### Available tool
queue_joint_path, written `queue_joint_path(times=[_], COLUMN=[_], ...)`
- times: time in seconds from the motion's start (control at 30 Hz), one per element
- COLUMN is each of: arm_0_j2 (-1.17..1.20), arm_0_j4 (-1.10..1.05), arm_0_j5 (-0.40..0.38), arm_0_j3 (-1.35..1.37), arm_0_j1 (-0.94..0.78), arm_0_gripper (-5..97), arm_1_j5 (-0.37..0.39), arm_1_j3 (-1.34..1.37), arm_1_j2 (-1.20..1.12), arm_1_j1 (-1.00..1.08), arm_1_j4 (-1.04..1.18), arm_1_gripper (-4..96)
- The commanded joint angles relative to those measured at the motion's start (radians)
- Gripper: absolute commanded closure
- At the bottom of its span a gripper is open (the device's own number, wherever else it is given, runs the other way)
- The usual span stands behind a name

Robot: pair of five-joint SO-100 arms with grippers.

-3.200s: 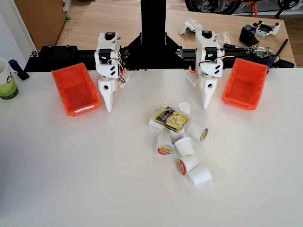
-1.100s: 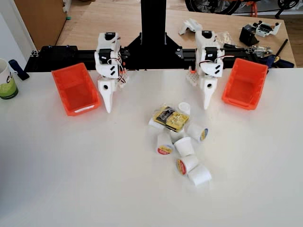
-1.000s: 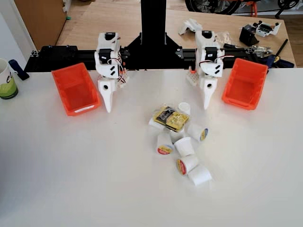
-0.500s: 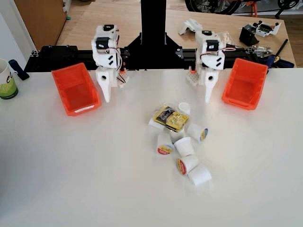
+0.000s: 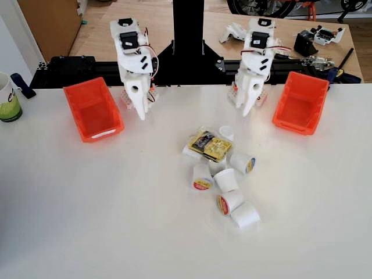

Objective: Sort the coffee pods, blue into left, red into right

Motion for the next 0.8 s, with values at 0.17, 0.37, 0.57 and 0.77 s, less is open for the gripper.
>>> queue_joint_path(times=[0.17,0.37,0.57,0.77], arm_0_j2=[-0.115,-0.115,-0.115,-0.117], arm_0_j4=[-0.127,-0.126,-0.127,-0.121], arm_0_j5=[0.092,0.092,0.084,0.086], arm_0_j3=[-0.058,-0.055,-0.051,-0.003], arm_0_j1=[-0.028,-0.029,-0.041,-0.044], arm_0_gripper=[70,70,69,68], arm_1_j5=[-0.293,-0.416,-0.462,-0.425], arm_1_j3=[-0.037,-0.009,0.006,0.158], arm_1_j2=[-0.169,-0.249,-0.258,-0.259], arm_1_j1=[0.066,0.077,0.067,0.058], arm_1_j4=[-0.209,-0.347,-0.394,-0.508], arm_1_gripper=[62.3,60.4,59.3,57.1])
